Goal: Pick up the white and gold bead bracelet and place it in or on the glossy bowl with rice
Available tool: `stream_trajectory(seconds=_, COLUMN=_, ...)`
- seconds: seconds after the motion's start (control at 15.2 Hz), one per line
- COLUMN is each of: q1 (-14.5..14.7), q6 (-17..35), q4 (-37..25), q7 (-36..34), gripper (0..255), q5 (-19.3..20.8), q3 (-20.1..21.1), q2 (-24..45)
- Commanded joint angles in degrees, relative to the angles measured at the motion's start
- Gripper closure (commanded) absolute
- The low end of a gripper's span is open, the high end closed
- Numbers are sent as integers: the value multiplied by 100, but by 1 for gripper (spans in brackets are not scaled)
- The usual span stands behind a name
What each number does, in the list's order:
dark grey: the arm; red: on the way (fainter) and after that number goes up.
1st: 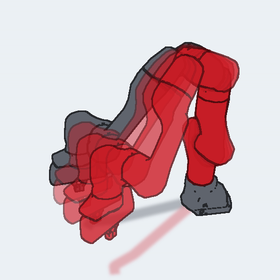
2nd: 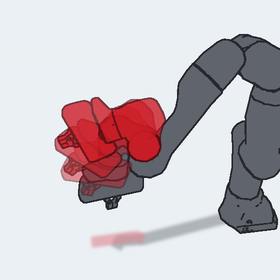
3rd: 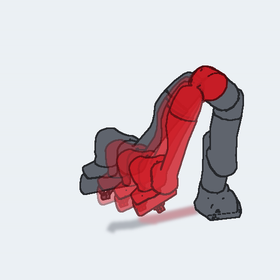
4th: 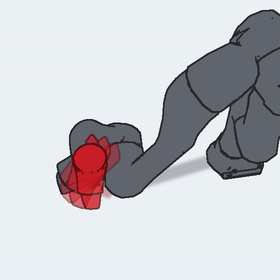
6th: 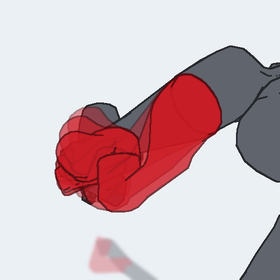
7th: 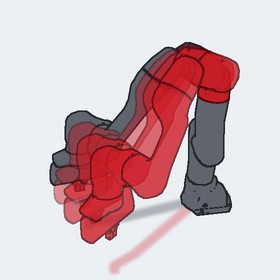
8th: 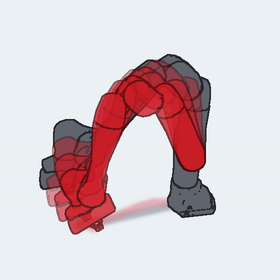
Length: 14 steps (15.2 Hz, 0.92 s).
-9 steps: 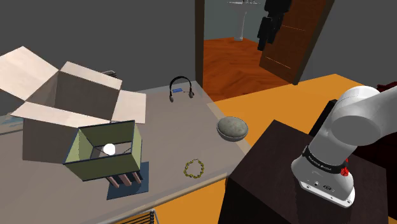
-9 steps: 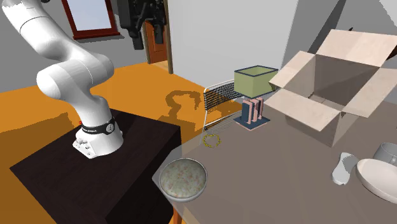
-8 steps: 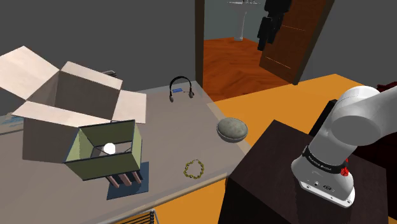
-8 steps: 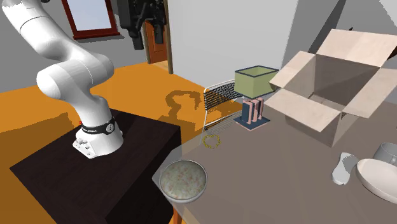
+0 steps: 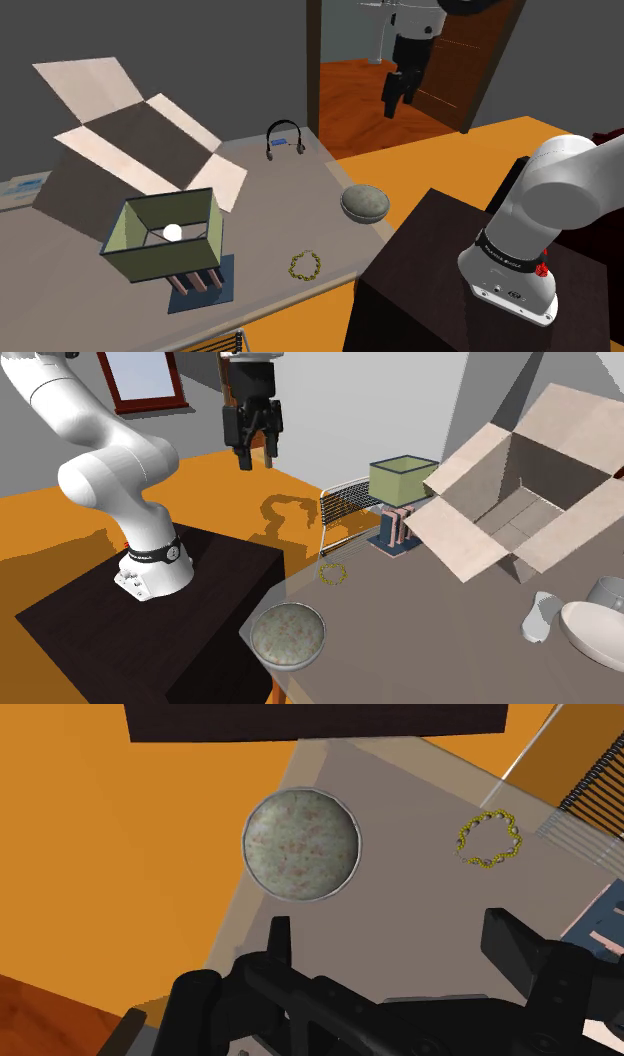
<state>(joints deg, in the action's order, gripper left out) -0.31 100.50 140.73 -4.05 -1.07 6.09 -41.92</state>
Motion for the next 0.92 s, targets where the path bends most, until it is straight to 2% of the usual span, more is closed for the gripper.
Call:
stream_trajectory(seconds=0.0, q1=54, q6=263, q4=268, q7=-275, gripper=0, q5=-127, q3=188, q2=25)
stream_trajectory(seconds=0.46, q1=223, q6=1370, q4=920, q7=-1168, gripper=0, q5=-525, q3=853, q2=599)
stream_trajectory(seconds=0.86, q1=308, q6=2437, q4=1163, q7=-1977, gripper=0, q5=-756, q3=1471, q2=1517)
